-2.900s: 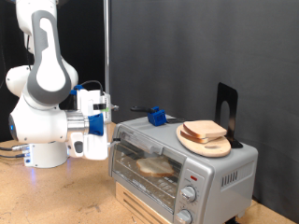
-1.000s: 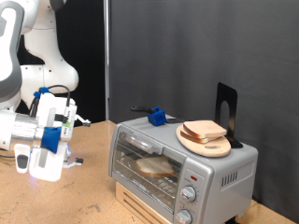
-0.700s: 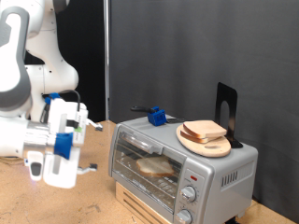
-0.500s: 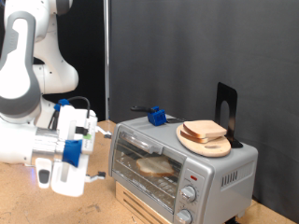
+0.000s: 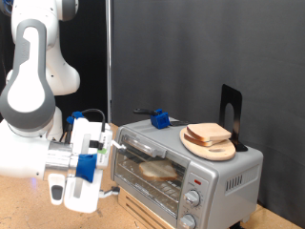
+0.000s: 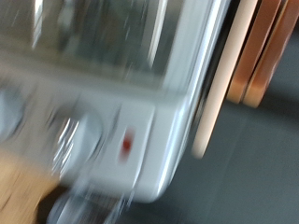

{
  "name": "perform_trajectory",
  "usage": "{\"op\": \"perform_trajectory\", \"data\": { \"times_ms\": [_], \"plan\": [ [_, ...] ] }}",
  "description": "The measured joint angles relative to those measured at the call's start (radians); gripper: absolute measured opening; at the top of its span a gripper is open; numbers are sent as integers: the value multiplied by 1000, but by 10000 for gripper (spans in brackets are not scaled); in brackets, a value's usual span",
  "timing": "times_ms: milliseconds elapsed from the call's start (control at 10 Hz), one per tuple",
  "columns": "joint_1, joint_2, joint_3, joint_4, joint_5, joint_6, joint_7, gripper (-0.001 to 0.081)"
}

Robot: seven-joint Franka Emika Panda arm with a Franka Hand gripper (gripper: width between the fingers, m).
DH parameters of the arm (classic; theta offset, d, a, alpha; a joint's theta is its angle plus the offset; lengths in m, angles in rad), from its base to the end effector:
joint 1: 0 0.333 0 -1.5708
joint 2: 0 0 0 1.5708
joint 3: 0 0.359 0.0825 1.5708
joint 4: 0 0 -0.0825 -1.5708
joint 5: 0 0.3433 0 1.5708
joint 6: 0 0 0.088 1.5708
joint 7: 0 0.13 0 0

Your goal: Make a piece of toast with the oven

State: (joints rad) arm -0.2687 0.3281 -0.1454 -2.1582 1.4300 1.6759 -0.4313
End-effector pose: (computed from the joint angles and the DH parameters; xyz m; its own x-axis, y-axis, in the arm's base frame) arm 0.5216 -0.0951 0.3300 0.7958 -0.4043 -0.4509 -0.4989 -0.0156 -0.8665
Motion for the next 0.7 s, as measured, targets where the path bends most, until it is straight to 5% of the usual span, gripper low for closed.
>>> {"op": "perform_trajectory", "data": {
  "times_ms": [200, 300, 500, 700],
  "plan": [
    [16, 74, 21, 98, -115, -70, 42, 803],
    [27, 110, 35, 131, -98, -36, 43, 803],
    [34, 133, 39, 150, -87, -20, 43, 803],
    [22, 140, 39, 155, -99, -87, 33, 803]
  ]
}}
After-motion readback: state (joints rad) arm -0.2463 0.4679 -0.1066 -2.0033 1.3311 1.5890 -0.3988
